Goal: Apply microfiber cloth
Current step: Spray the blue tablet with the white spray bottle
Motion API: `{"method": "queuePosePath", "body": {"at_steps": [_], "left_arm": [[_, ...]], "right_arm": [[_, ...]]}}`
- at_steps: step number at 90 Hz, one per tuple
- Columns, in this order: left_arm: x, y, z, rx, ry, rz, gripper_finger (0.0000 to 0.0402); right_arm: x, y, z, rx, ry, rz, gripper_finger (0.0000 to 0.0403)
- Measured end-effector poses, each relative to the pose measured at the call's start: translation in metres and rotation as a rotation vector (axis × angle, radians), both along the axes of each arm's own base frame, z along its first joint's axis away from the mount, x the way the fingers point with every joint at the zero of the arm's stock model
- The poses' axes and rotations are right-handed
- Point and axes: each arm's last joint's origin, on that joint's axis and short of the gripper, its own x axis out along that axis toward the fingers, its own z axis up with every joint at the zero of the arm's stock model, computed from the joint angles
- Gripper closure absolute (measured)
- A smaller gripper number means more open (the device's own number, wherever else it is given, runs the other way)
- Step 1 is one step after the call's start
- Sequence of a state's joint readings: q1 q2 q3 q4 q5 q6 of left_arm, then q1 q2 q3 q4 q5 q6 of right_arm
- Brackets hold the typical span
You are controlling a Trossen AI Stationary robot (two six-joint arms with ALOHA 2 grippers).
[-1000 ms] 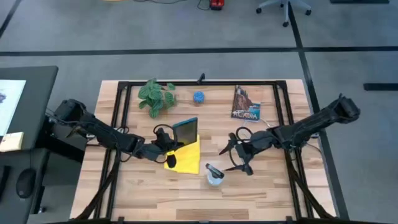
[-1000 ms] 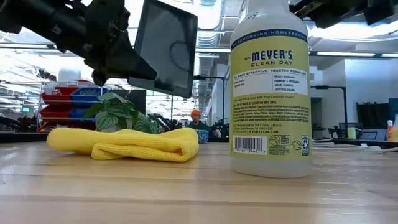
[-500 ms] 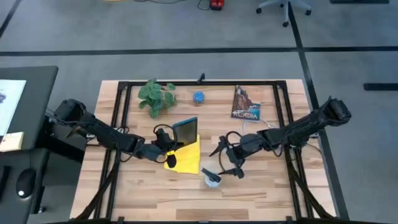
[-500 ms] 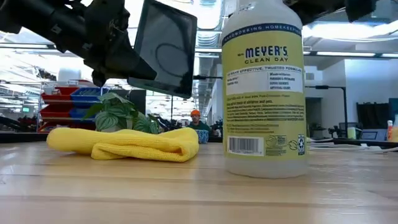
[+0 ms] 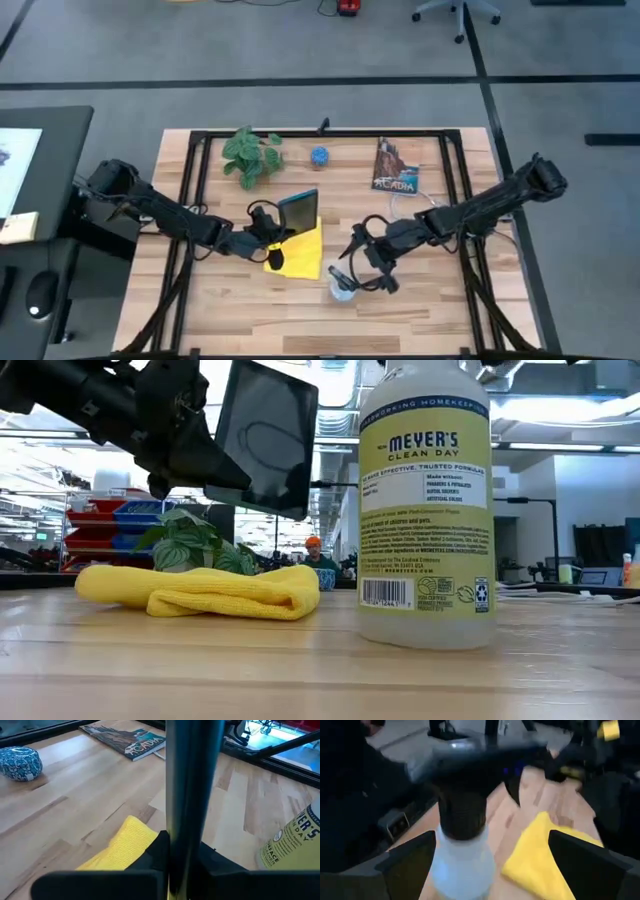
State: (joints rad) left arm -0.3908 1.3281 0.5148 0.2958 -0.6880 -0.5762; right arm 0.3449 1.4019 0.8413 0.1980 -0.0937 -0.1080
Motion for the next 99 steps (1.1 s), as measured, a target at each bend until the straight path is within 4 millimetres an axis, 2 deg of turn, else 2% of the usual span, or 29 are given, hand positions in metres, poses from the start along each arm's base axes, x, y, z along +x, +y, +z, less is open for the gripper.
{"method": "queuePosePath", "body": {"at_steps": [32, 62, 77, 99], "left_arm": [[0.000, 0.000, 0.000, 0.001, -0.001, 0.000, 0.0388], [0.000, 0.000, 0.001, 0.002, -0.005, -0.002, 0.0388], [0.001, -0.002, 0.002, -0.123, -0.069, 0.042, 0.0388], [-0.006, -0.018, 0.002, -0.298, -0.116, 0.046, 0.0388]], "right_arm": [[0.013, 0.013, -0.013, -0.026, -0.073, 0.025, 0.0026], [0.015, 0.014, -0.007, -0.058, -0.163, -0.032, 0.0026], [0.016, 0.014, -0.006, -0.044, -0.167, -0.037, 0.0026], [0.016, 0.014, -0.004, 0.011, -0.166, -0.055, 0.0026]]}}
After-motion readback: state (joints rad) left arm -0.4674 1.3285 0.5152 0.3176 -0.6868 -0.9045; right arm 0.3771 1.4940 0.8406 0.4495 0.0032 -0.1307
